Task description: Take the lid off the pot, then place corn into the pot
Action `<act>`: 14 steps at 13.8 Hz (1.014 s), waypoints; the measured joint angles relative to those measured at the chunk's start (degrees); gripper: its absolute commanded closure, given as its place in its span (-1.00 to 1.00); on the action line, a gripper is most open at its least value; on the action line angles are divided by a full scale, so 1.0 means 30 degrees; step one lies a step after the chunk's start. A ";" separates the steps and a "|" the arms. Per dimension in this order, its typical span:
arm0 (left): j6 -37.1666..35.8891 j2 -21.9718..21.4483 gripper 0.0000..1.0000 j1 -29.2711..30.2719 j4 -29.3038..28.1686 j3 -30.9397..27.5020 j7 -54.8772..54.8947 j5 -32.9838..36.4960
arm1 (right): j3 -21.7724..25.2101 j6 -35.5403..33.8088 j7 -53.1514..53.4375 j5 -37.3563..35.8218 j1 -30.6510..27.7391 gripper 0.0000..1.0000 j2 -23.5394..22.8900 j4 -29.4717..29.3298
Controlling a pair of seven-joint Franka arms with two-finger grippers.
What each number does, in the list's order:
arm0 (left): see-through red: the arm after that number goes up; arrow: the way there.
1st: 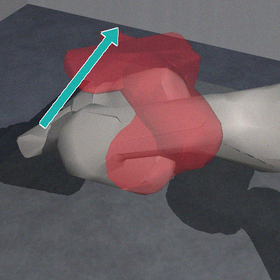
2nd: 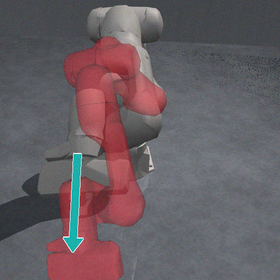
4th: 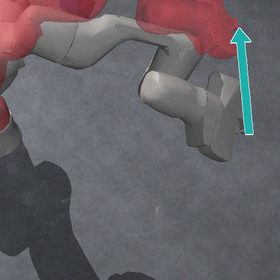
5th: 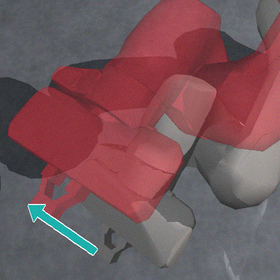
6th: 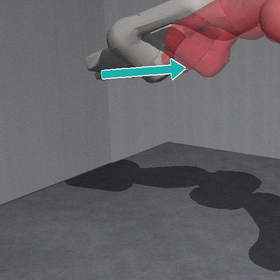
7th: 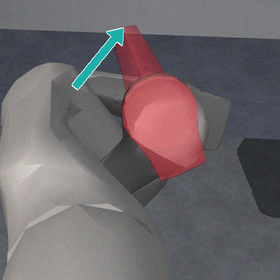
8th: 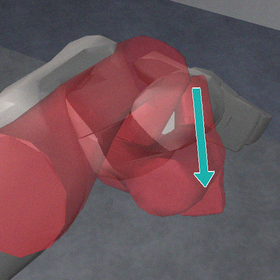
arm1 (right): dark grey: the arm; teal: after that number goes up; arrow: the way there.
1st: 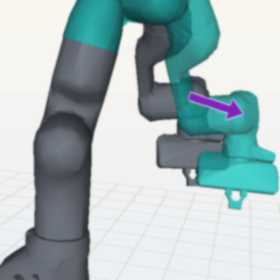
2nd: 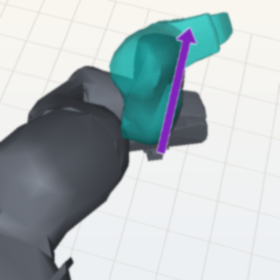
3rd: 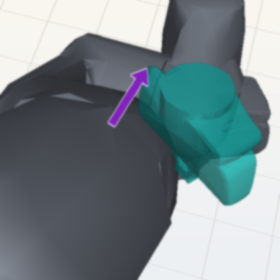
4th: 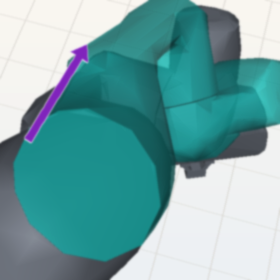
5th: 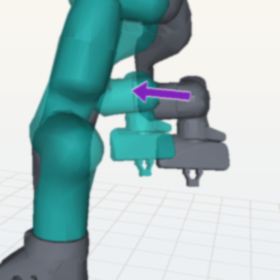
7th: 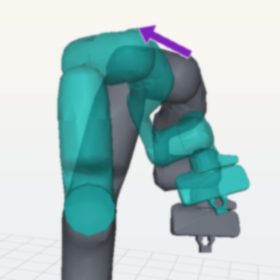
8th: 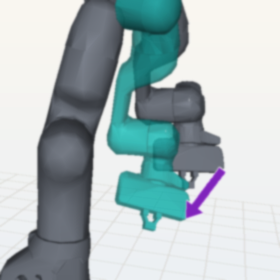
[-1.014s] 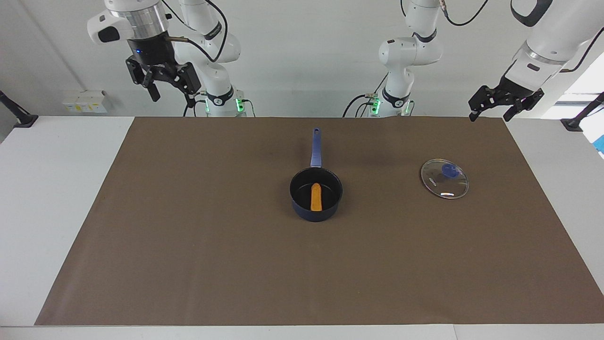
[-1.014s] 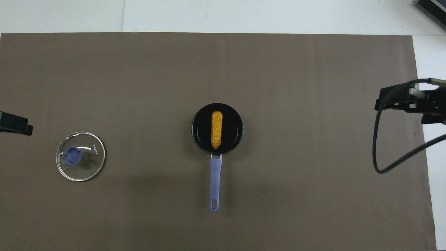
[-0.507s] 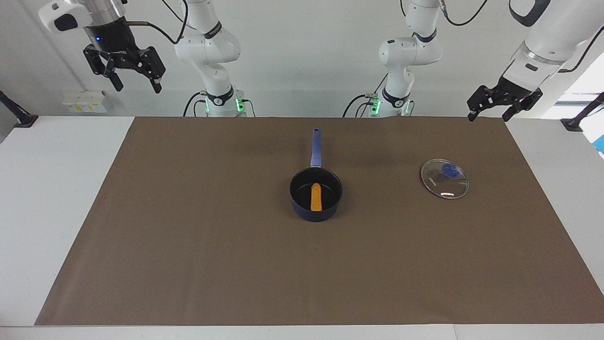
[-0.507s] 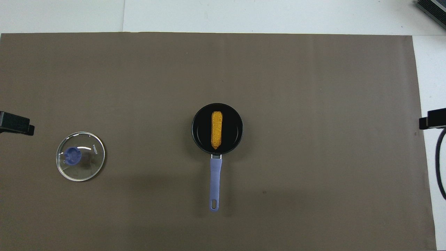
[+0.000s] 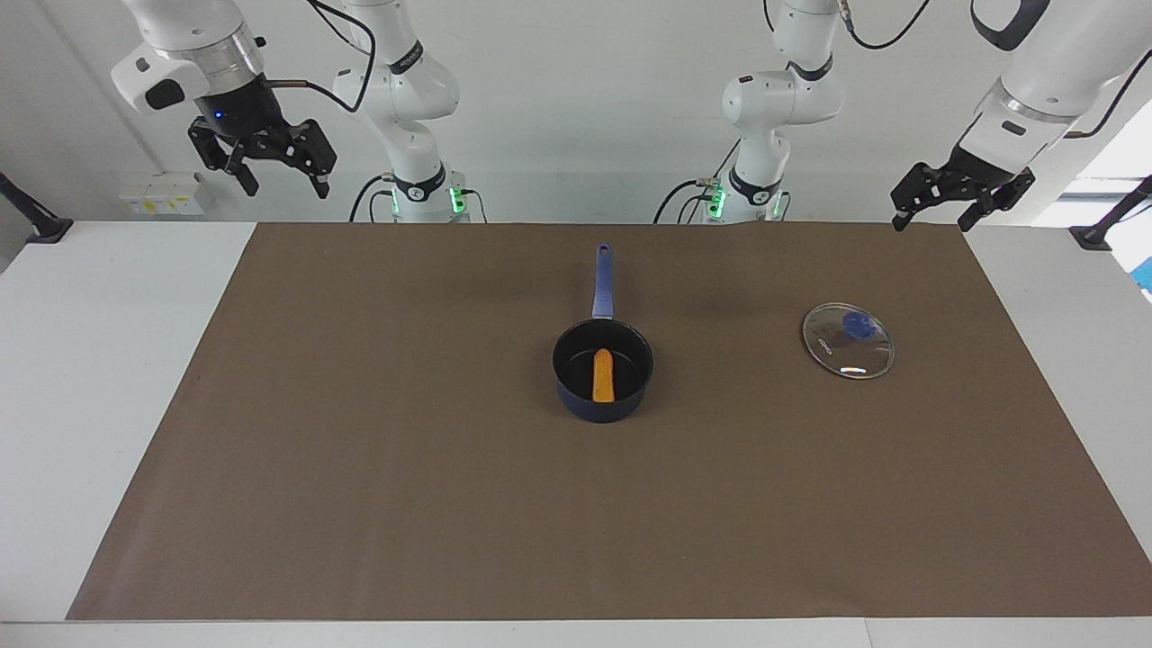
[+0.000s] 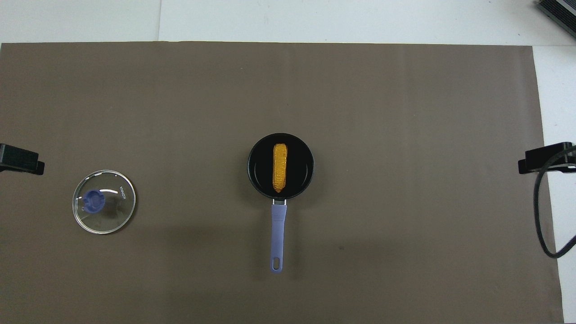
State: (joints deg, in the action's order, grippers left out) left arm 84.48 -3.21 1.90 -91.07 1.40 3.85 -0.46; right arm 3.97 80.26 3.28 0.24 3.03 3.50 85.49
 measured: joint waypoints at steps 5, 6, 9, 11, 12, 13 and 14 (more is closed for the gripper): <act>0.0000 0.0000 -1.00 0.0003 0.0000 0.0003 0.0000 0.0000 | 0.0023 0.0054 0.0000 -0.0001 -0.0003 -1.00 0.0040 0.0050; 0.0000 0.0000 -1.00 0.0003 0.0000 0.0007 0.0000 0.0000 | 0.0028 0.0054 0.0000 -0.0002 -0.0004 -1.00 0.0046 0.0070; 0.0000 0.0000 -1.00 0.0003 0.0000 0.0009 0.0000 0.0000 | 0.0032 0.0058 0.0000 -0.0014 -0.0004 -1.00 0.0088 0.0200; 0.0000 0.0000 -1.00 0.0004 0.0000 0.0011 0.0000 0.0000 | 0.0034 0.0108 -0.0076 -0.0032 -0.0004 -1.00 0.0108 0.0269; 0.0000 0.0000 -1.00 0.0004 0.0000 0.0012 0.0000 0.0000 | 0.0041 0.0142 -0.0131 -0.0067 -0.0004 -1.00 0.0113 0.0302; 0.0000 0.0000 -1.00 0.0004 0.0000 0.0012 0.0000 0.0000 | 0.0048 0.0175 -0.0147 -0.0126 -0.0005 -1.00 0.0115 0.0339; 0.0000 0.0000 -1.00 0.0005 0.0000 0.0012 0.0000 0.0000 | 0.0048 0.0189 -0.0156 -0.0191 -0.0004 -1.00 0.0118 0.0382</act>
